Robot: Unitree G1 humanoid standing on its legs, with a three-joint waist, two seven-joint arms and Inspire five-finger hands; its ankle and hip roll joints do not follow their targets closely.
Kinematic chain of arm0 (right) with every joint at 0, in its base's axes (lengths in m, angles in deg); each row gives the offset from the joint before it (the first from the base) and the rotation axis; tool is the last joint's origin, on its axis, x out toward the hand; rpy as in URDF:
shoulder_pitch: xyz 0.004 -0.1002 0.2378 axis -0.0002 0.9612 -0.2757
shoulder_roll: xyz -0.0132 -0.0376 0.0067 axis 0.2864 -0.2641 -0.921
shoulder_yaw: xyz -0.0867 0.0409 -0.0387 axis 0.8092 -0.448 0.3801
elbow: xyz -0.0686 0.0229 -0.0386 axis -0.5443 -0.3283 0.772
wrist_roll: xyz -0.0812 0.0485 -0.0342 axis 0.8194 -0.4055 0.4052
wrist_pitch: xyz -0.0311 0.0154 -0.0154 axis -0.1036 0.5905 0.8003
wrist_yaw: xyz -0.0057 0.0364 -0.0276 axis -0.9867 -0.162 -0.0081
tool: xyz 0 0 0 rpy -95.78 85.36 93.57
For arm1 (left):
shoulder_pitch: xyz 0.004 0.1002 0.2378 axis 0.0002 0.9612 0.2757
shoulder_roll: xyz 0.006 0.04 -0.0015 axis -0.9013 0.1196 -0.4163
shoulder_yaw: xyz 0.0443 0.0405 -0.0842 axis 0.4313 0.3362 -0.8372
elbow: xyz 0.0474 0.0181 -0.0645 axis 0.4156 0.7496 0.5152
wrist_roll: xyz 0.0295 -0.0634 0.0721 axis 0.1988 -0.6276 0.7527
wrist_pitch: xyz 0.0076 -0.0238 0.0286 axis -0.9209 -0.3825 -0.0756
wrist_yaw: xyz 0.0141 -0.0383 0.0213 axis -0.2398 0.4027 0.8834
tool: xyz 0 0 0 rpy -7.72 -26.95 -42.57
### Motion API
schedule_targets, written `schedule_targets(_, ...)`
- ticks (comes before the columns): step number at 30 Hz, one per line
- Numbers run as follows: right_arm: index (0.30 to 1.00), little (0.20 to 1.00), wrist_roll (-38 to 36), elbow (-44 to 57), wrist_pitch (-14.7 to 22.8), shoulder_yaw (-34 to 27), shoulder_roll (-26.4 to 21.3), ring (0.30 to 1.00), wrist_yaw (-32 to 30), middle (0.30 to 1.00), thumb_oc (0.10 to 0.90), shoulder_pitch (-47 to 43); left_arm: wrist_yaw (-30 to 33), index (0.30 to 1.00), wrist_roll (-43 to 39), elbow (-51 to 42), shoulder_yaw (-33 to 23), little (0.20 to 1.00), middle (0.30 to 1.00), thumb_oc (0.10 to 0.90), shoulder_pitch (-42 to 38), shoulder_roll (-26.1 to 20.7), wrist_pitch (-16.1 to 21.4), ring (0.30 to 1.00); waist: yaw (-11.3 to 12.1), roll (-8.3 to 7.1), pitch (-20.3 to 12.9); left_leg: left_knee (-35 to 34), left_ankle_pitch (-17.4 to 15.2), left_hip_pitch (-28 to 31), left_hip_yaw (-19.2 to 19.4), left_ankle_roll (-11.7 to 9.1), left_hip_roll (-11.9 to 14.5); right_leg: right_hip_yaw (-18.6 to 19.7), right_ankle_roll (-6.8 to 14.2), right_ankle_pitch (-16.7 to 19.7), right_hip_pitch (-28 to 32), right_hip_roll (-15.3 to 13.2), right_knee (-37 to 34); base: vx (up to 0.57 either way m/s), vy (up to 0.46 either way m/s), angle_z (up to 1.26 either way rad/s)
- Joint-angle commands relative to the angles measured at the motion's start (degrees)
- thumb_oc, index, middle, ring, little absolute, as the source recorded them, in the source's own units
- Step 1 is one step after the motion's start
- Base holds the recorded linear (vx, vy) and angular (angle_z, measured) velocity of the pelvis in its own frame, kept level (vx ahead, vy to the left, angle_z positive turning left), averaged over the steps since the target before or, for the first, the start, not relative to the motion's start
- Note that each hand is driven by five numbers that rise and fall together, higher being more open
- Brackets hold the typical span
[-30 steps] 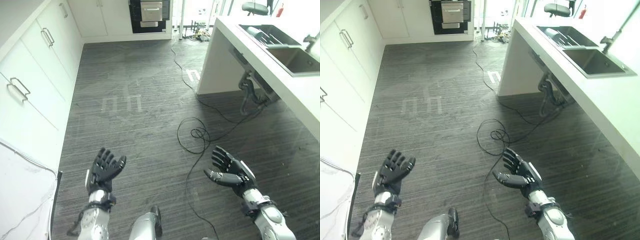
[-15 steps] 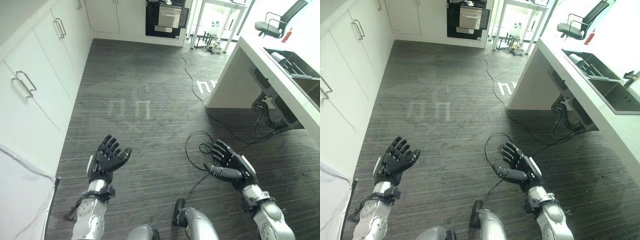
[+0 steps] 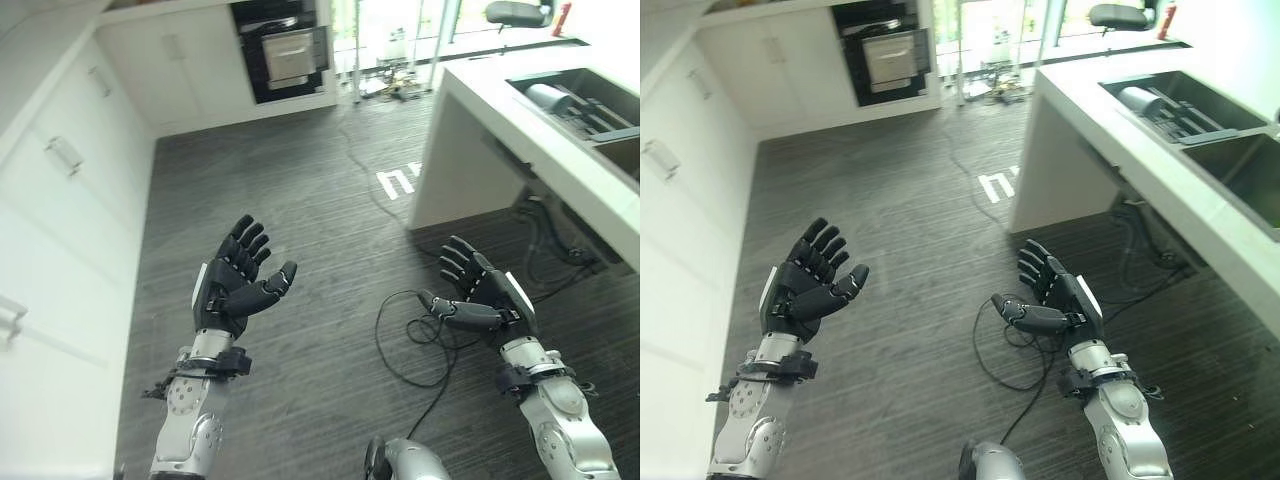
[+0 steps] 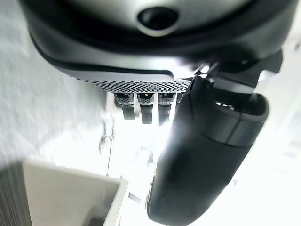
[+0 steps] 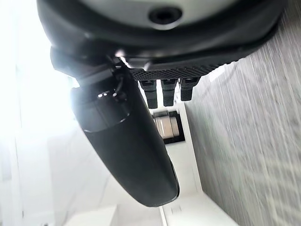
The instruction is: Place the dishes in the dishwasher.
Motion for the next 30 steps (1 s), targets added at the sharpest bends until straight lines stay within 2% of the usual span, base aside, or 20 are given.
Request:
schedule_targets(1,0.900,0.900,-0.6,5.1,7.4,-4.7,-0.8,0.900,3.1,0.900,0.800,-3.1,-1.2,0.900,1.0,-5.7,-2.6,0.900,0.900,0.800,0.6,-3.0,10.7,0.900,1.3,-2.59,-2.7,2.7,13.7,-6.6,-0.9,0.2,1.4,0.6,11.4,2.7,1.8,-6.0,-5.9,0.15,-0.207,-0.73)
schedule_targets(2,0.900,0.900,-0.6,5.6,7.5,-5.1,-1.0,0.900,3.3,0.900,0.800,-3.0,-1.6,0.900,1.2,-6.2,-2.8,0.900,0.900,0.800,0.9,-2.9,11.2,0.900,1.6,-2.83,-2.5,4.7,13.8,-9.1,-1.1,0.4,2.0,1.4,11.0,2.3,2.5,-5.5,-5.9,0.15,-0.206,-0.72)
schedule_targets(3,0.900,0.900,-0.3,6.3,7.5,-5.1,-1.2,0.900,3.2,0.900,0.800,-3.3,-1.9,0.900,1.8,-6.6,-2.9,0.900,0.900,0.800,0.6,-2.9,11.8,0.900,2.1,-3.44,-1.8,5.3,12.2,-13.0,-1.5,1.6,2.0,3.0,10.9,1.8,3.4,-5.0,-5.9,0.11,-0.114,-0.78)
schedule_targets(4,0.900,0.900,-0.2,6.7,7.4,-4.9,-1.3,0.900,3.1,0.900,0.800,-3.7,-1.7,0.900,2.2,-7.0,-2.9,0.900,0.900,0.800,0.4,-3.0,12.0,0.900,2.4,-3.74,-1.4,4.2,11.0,-14.5,-1.8,2.6,1.2,4.3,11.1,1.6,3.8,-4.7,-5.9,0.14,-0.055,-0.70)
schedule_targets(6,0.900,0.900,-1.0,7.2,6.7,-4.8,-1.9,0.900,2.9,0.900,0.800,-5.0,-1.4,0.900,2.4,-8.1,-3.1,0.900,0.900,0.800,0.4,-3.2,12.1,0.900,2.7,-3.92,-1.0,-1.0,9.5,-15.4,-1.7,3.9,0.0,6.9,11.8,1.3,4.3,-3.8,-5.9,0.17,0.049,-0.92)
schedule_targets(7,0.900,0.900,-1.7,7.3,6.6,-4.6,-2.0,0.900,2.9,0.900,0.800,-5.8,-1.4,0.900,2.4,-8.3,-3.2,0.900,0.900,0.800,0.6,-3.8,12.8,0.900,2.7,-3.23,-0.5,-5.6,8.4,-16.7,-1.9,4.2,0.4,9.7,12.2,0.7,4.8,-1.8,-5.9,0.22,0.138,-0.79)
schedule_targets(8,0.900,0.900,-2.0,7.7,6.3,-4.5,-1.8,0.900,3.4,0.900,0.800,-5.8,-0.6,0.900,3.5,-8.5,-3.3,0.900,0.900,0.800,0.9,-4.2,13.2,0.900,2.7,-2.01,-0.3,-5.6,6.8,-20.7,-3.9,3.7,1.3,11.5,12.4,-0.1,5.3,0.5,-5.9,0.24,0.151,-0.66)
schedule_targets(9,0.900,0.900,-2.2,8.0,6.2,-4.3,-1.7,0.900,3.7,0.900,0.800,-5.7,-0.2,0.900,4.2,-8.8,-3.2,0.900,0.900,0.800,1.1,-4.4,13.3,0.900,2.9,-1.51,-0.3,-5.6,5.8,-23.0,-5.4,3.5,1.3,12.7,12.5,-0.5,5.5,1.6,-5.9,0.35,0.159,-1.11)
schedule_targets(10,0.900,0.900,-2.7,9.4,5.6,-3.6,-1.7,0.900,4.7,0.900,0.800,-5.4,1.2,0.900,5.2,-9.3,-3.4,0.900,0.900,0.800,2.1,-4.5,13.8,0.900,4.5,-0.45,-0.7,-5.6,6.7,-30.2,-12.7,2.2,0.8,16.1,12.3,-1.7,6.3,4.8,-5.9,0.33,0.120,-1.28)
schedule_targets(13,0.900,0.900,-3.1,10.0,5.5,-3.2,-2.0,0.900,5.6,0.900,0.800,-5.5,0.8,0.900,5.0,-9.5,-4.3,0.900,0.900,0.800,3.7,-4.1,15.2,0.900,5.9,-0.05,-0.5,-5.6,8.6,-34.1,-17.1,1.5,0.3,18.8,11.7,-3.3,8.2,6.6,-5.9,0.29,0.131,-1.45)
schedule_targets(15,0.900,0.900,-2.8,10.5,5.6,-3.0,-2.3,0.900,5.7,0.900,0.800,-5.5,-0.3,0.900,4.4,-9.5,-5.3,0.900,0.900,0.800,4.0,-3.9,16.6,0.900,6.1,0.01,-0.5,-5.6,8.0,-34.2,-16.7,1.8,1.2,19.1,11.9,-4.5,9.8,5.9,-5.9,0.25,0.219,-1.24)
schedule_targets(18,0.900,0.900,-3.6,11.6,5.6,-3.8,-2.6,0.900,5.9,0.900,0.800,-4.6,0.7,0.900,5.6,-9.2,-5.3,0.900,0.900,0.800,2.3,-5.0,17.3,0.900,5.1,0.23,-1.0,-5.6,6.8,-32.4,-14.0,2.4,2.5,17.9,12.8,-5.0,11.3,3.9,-5.9,0.22,0.254,-1.04)
schedule_targets(21,0.900,0.900,-4.5,12.6,5.3,-4.8,-2.1,0.900,4.7,0.900,0.800,-3.9,0.8,0.900,5.5,-9.3,-5.1,0.900,0.900,0.800,-0.8,-6.1,16.1,0.900,5.1,-0.22,-2.6,-5.6,4.9,-30.5,-13.6,4.1,0.6,17.1,14.1,-5.0,12.7,1.8,-5.9,0.28,0.279,-0.16)
schedule_targets(26,0.900,0.900,-2.3,11.9,6.6,-4.0,0.0,0.900,1.5,0.900,0.800,-5.6,-0.5,0.900,6.0,-9.7,-4.8,0.900,0.900,0.800,-4.0,-6.3,15.0,0.900,6.8,-1.49,-3.9,-5.6,3.3,-29.3,-15.9,6.8,-3.6,15.2,15.4,-3.5,13.5,-1.1,-5.9,0.19,0.202,0.15)
schedule_targets(28,0.900,0.900,-1.7,12.1,7.2,-3.9,0.7,0.900,0.3,0.900,0.800,-6.0,-1.4,0.900,5.7,-10.3,-5.1,0.900,0.900,0.800,-4.3,-6.5,14.4,0.900,7.2,-1.93,-4.2,-5.6,3.0,-29.0,-16.5,7.9,-5.4,14.9,15.8,-1.4,14.6,-1.7,-5.9,0.18,0.219,0.15)
schedule_targets(29,0.900,0.900,-1.2,12.1,7.4,-3.7,1.6,0.900,-0.1,0.900,0.800,-6.5,-0.1,0.900,6.6,-10.7,-5.1,0.900,0.900,0.800,-4.7,-6.5,14.5,0.900,7.1,-2.14,-4.6,-5.6,2.6,-28.5,-17.3,8.9,-6.9,14.2,17.0,5.0,16.6,-1.9,-5.9,0.17,0.196,0.20)
schedule_targets(30,0.900,0.900,-1.2,12.0,7.5,-3.6,1.8,0.900,-0.1,0.900,0.800,-6.6,0.3,0.900,6.6,-10.7,-5.1,0.900,0.900,0.800,-4.7,-6.5,14.5,0.900,7.0,-2.05,-4.6,-5.6,2.5,-28.3,-17.6,9.2,-7.1,14.0,17.3,6.9,17.1,-1.9,-5.9,0.20,0.293,0.25)
